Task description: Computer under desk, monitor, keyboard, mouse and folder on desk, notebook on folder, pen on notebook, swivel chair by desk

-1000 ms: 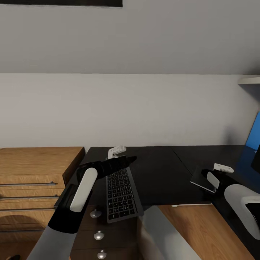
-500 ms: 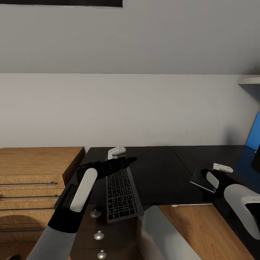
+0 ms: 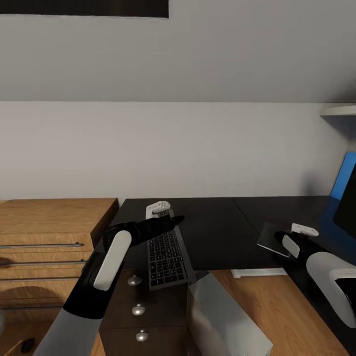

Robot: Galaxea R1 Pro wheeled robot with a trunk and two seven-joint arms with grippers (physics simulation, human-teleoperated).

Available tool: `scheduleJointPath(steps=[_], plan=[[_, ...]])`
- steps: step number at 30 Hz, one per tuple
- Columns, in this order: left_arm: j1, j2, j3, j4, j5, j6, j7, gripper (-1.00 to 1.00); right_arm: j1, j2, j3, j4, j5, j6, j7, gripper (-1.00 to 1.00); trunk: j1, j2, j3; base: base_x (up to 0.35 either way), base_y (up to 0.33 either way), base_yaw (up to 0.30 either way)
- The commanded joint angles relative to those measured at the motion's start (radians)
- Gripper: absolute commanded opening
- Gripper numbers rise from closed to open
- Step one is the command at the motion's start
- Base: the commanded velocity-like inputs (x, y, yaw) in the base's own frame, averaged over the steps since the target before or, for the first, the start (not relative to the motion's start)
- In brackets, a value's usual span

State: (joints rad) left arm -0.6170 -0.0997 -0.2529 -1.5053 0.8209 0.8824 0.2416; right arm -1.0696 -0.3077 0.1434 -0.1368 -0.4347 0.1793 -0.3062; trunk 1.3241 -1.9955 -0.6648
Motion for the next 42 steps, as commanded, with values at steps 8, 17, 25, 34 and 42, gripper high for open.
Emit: scheduleJointPath(steps=[8, 17, 25, 34, 42], plan=[[-0.001, 0.0, 0.0, -0.001, 0.011, 0.003, 0.01, 1.0, 0.0, -0.001, 0.008, 0.028, -0.015, 0.008, -0.005, 1.0, 0.0, 0.0, -0.001, -0.042, 0.021, 0.0], [-0.001, 0.0, 0.0, -0.001, 0.011, 0.003, 0.01, 1.0, 0.0, -0.001, 0.008, 0.028, -0.015, 0.008, -0.004, 1.0, 0.0, 0.0, -0.001, -0.119, 0.095, 0.0], [-0.001, 0.0, 0.0, -0.001, 0.011, 0.003, 0.01, 1.0, 0.0, -0.001, 0.007, 0.028, -0.015, 0.009, 0.042, 1.0, 0.0, 0.0, -0.001, -0.01, 0.007, 0.0], [-0.001, 0.0, 0.0, -0.001, 0.011, 0.003, 0.01, 1.0, 0.0, -0.001, 0.007, 0.028, -0.015, 0.009, 0.068, 1.0, 0.0, 0.0, -0.001, 0.0, 0.0, 0.0], [-0.001, 0.0, 0.0, -0.001, 0.011, 0.003, 0.01, 1.0, 0.0, -0.001, 0.008, 0.028, -0.015, 0.009, 0.09, 1.0, 0.0, 0.0, -0.001, -0.036, 0.022, 0.0]])
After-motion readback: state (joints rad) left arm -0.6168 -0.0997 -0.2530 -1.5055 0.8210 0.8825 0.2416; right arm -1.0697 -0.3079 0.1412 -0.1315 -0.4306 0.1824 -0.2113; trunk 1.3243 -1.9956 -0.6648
